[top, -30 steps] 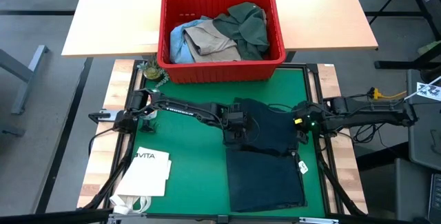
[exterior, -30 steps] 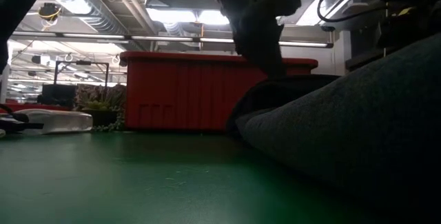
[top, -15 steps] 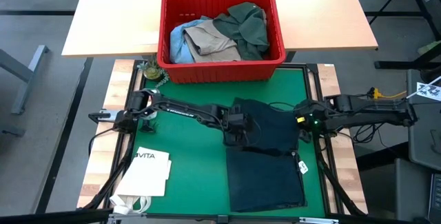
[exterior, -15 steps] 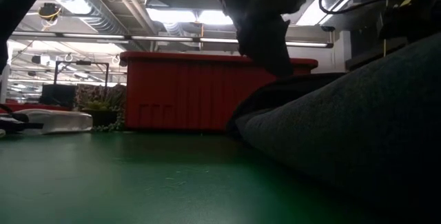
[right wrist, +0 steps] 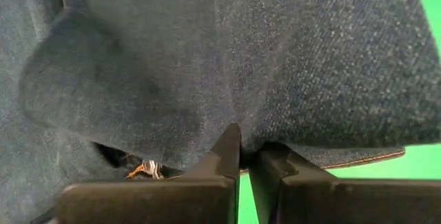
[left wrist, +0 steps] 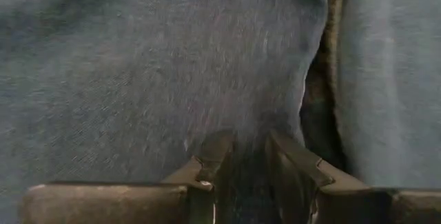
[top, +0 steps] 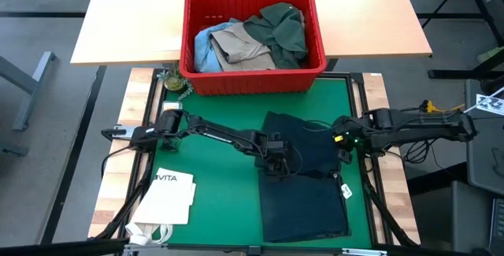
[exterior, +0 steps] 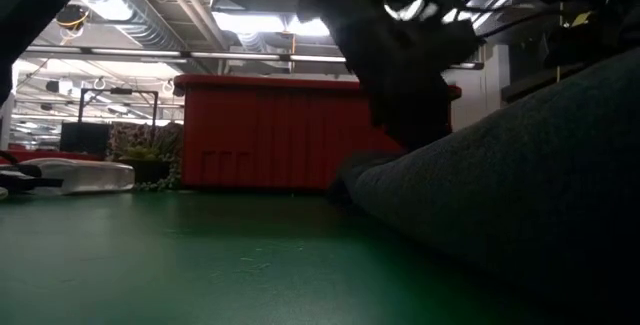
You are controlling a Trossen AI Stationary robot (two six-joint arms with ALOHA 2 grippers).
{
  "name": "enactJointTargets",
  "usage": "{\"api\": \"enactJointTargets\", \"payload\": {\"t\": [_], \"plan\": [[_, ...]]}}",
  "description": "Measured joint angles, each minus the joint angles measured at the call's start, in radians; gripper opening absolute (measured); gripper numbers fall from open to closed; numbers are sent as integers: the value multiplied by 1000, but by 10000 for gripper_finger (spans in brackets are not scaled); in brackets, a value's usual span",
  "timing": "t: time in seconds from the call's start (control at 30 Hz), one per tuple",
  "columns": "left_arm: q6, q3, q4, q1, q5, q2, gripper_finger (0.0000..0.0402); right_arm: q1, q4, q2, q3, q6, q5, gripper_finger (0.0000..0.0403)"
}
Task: Fold Laundry from Bin
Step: Fold the dark blue pants
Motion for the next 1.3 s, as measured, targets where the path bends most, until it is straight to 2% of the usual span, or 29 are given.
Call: {"api": "enactJointTargets", "payload": {"t": [0.23, 0.5, 0.8, 0.9, 1.13, 1.3], "plan": [[0, 0, 103, 2, 4, 60, 89, 0, 1, 0, 0, -2, -2, 29], [1, 0, 102, 1, 8, 61, 89, -1, 1, 0, 0, -25, 4, 36], [0, 0, 102, 1, 89, 58, 89, -1, -4, 0, 0, -25, -4, 104], [0, 1, 101, 1, 90, 58, 89, -1, -7, 0, 0, -37, -43, 122], [37, 78, 85, 1, 91, 58, 89, -1, -63, -1, 49, -39, -55, 126], [111, 172, 24, 8, 62, 58, 89, -1, -177, -3, 152, -53, 21, 127]]}}
